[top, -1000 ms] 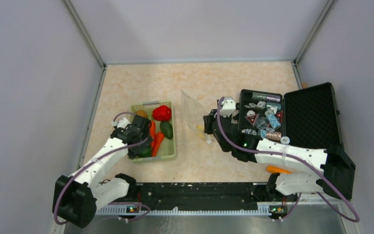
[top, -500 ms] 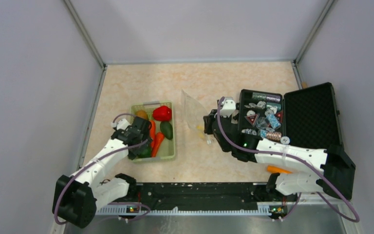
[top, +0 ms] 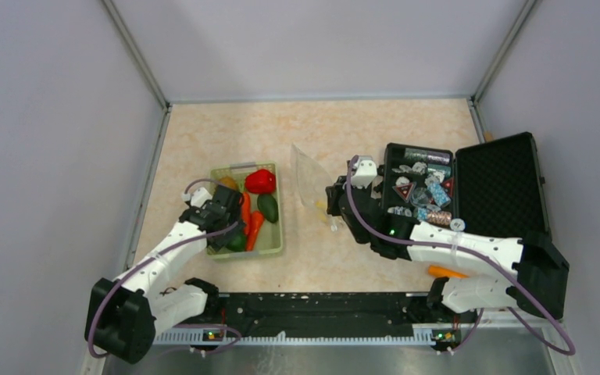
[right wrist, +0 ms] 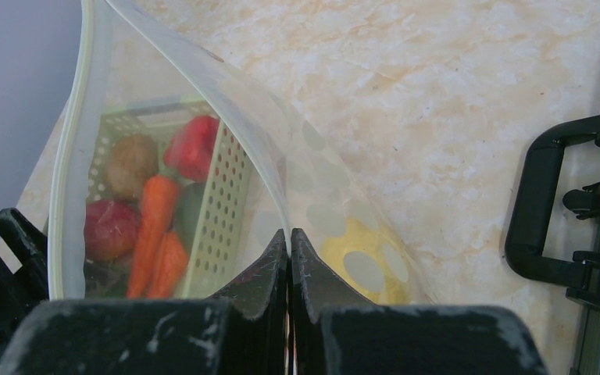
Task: Place the food in the zip-top bag and seal the zipper
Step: Pick up the fake fruit from the bin.
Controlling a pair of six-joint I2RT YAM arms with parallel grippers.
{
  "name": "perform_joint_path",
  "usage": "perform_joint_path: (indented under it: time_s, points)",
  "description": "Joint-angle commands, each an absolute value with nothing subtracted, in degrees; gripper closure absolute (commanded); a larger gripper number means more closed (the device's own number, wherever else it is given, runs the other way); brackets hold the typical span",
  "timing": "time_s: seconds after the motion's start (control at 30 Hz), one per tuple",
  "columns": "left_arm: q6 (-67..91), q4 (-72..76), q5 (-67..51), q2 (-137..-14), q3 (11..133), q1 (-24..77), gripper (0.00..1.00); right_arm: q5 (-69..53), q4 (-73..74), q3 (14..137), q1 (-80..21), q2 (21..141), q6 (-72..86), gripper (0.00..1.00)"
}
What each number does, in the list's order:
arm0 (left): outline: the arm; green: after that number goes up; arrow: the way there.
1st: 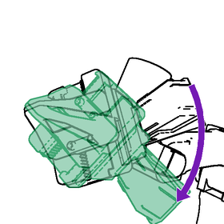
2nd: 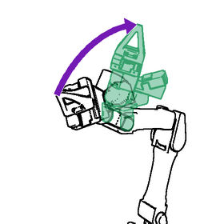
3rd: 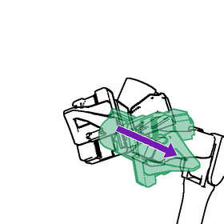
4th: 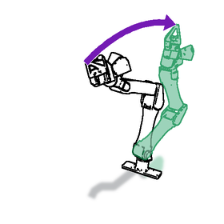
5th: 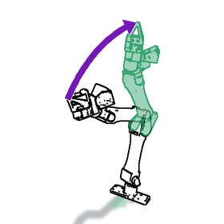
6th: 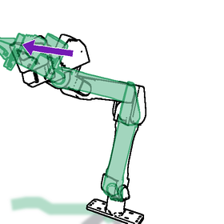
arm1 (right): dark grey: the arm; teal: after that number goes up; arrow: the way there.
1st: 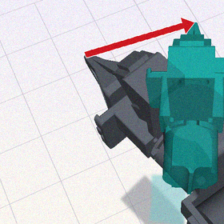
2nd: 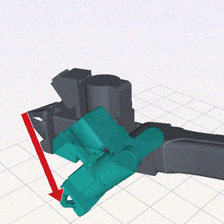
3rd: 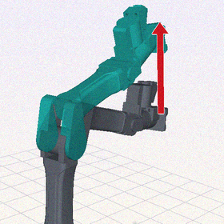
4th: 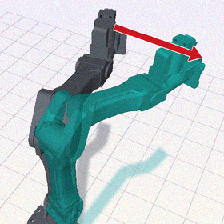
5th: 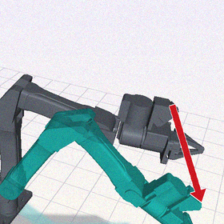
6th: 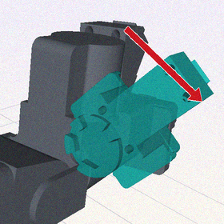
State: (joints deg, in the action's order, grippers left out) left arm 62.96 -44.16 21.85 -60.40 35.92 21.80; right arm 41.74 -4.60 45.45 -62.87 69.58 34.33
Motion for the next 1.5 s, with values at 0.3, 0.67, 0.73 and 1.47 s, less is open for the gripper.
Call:
perform_joint_path:
  time_s: [0.3,0.67,0.73,1.47]
  points:
    - [59.9,-40.7,20.9,-52.6,35.8,21.7,0.65,41.4,-4.8,48.6,-63.1,69.5,34.4,1.00]
    - [59.4,-39.6,19.5,-51.9,36.1,21.7,0.77,41.1,-4.8,49.3,-63.1,69.9,33.5,1.00]
    - [59.4,-39.8,19.5,-50.8,36.8,21.6,0.78,40.6,-4.5,49.2,-63.1,69.8,33.9,1.00]
    - [47.3,-24.4,2.5,-32.5,33.2,21.7,0.85,35.7,-4.4,49.6,-62.7,71.6,34.8,1.00]
